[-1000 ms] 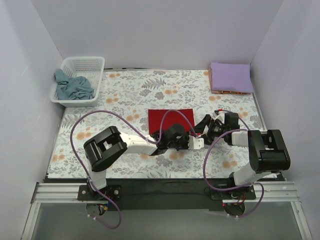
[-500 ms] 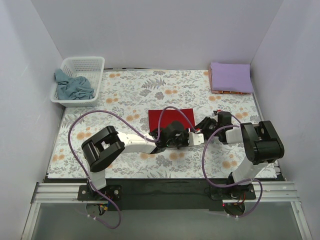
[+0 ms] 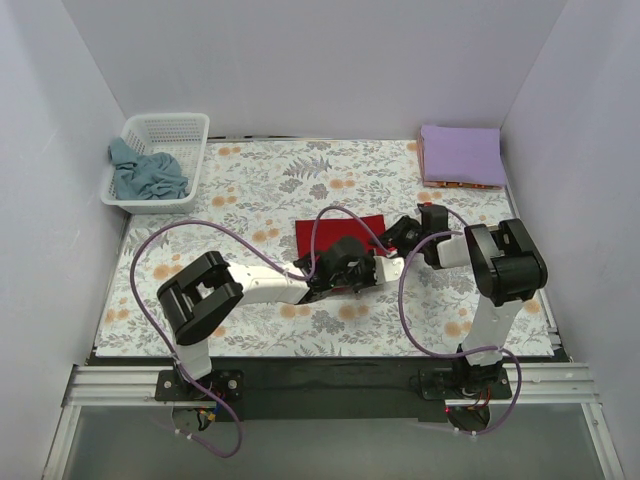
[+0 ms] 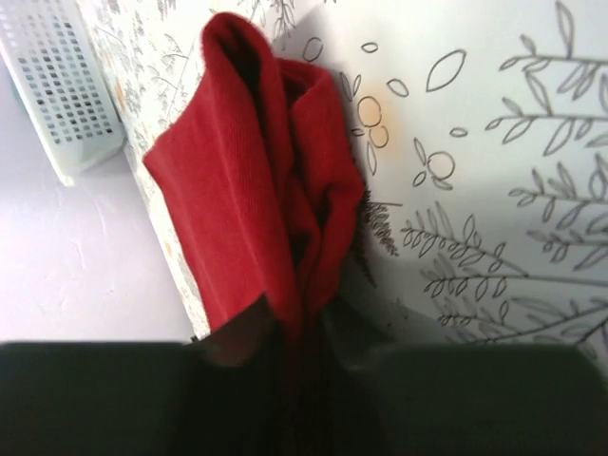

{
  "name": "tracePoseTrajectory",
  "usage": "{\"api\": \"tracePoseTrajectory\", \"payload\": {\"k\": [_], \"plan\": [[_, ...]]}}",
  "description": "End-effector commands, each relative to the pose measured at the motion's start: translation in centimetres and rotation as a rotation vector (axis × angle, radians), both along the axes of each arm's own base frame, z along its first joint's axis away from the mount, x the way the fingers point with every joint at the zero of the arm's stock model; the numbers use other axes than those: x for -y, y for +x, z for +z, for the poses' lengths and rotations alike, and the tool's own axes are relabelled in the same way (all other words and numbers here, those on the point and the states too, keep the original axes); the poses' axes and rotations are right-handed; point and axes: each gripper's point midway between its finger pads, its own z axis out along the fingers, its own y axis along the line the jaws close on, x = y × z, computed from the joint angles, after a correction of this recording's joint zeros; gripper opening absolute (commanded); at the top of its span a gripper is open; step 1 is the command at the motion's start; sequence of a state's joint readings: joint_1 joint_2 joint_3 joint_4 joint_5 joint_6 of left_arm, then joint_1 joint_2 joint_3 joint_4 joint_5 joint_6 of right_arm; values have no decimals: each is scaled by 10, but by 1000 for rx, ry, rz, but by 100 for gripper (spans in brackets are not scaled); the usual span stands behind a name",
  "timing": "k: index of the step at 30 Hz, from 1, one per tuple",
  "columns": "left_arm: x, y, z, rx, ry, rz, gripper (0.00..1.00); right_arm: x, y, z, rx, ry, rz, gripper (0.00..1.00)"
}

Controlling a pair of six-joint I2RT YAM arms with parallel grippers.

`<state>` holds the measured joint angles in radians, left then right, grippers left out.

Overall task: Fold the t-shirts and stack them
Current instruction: Neatly place the folded tshirt to the corner

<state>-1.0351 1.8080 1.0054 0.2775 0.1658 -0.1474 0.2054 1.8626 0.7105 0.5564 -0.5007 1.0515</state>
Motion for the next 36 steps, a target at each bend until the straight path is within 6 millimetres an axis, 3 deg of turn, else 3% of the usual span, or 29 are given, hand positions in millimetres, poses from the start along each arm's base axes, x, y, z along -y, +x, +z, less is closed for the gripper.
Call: {"api": "tracePoseTrajectory", "payload": {"k": [1, 2, 3, 5, 6, 7, 8, 9, 11, 12, 13, 14, 15, 17, 18, 19, 20, 21, 23, 25, 29, 36], "plan": [[11, 5, 49, -3, -119, 9, 0, 1, 21, -1, 62, -55, -7, 16], [10, 6, 45, -46, -112, 39, 3, -1, 25, 2, 98, -72, 13, 2], [7, 11, 47, -65, -115, 63, 13, 0, 27, 2, 108, -105, 34, 1], [-2, 13, 49, -130, -108, 95, 26, 1, 50, 19, 230, -201, 104, 1], [-9, 14, 62, -176, -142, 118, 37, 4, 57, 21, 250, -255, 126, 1], [-15, 13, 64, -210, -143, 133, 41, 4, 73, 37, 276, -294, 146, 1], [-25, 7, 57, -257, -105, 144, 44, 9, 80, 36, 327, -378, 207, 1], [-34, 4, 67, -268, -116, 153, 50, 11, 87, 40, 354, -425, 231, 1], [-51, -6, 58, -332, -75, 195, 60, 22, 119, 54, 437, -575, 283, 1], [-58, -9, 65, -334, -87, 205, 65, 28, 127, 56, 444, -621, 295, 1], [-65, -9, 66, -340, -90, 240, 78, 36, 137, 58, 457, -675, 299, 1], [-72, -12, 63, -355, -79, 259, 82, 41, 142, 57, 448, -714, 316, 1], [-79, -15, 58, -366, -67, 273, 82, 46, 165, 71, 518, -772, 334, 1], [-88, -17, 64, -369, -80, 309, 83, 57, 187, 69, 531, -853, 336, 1], [-93, -21, 60, -375, -71, 317, 83, 63, 205, 88, 594, -906, 340, 1], [-98, -22, 62, -376, -76, 325, 84, 69, 216, 95, 612, -945, 325, 1], [-101, -23, 63, -380, -81, 340, 84, 74, 224, 89, 611, -969, 329, 1], [-104, -24, 63, -384, -83, 344, 84, 78, 241, 113, 665, -995, 301, 1], [-112, -31, 58, -397, -73, 341, 85, 88, 256, 116, 689, -1079, 304, 1], [-118, -35, 51, -409, -60, 344, 85, 95, 273, 144, 760, -1143, 283, 1], [-123, -39, 49, -414, -57, 343, 86, 109, 291, 172, 823, -1258, 250, 1], [-121, -42, 47, -427, -63, 328, 87, 126, 298, 222, 911, -1384, 207, 1]]}}
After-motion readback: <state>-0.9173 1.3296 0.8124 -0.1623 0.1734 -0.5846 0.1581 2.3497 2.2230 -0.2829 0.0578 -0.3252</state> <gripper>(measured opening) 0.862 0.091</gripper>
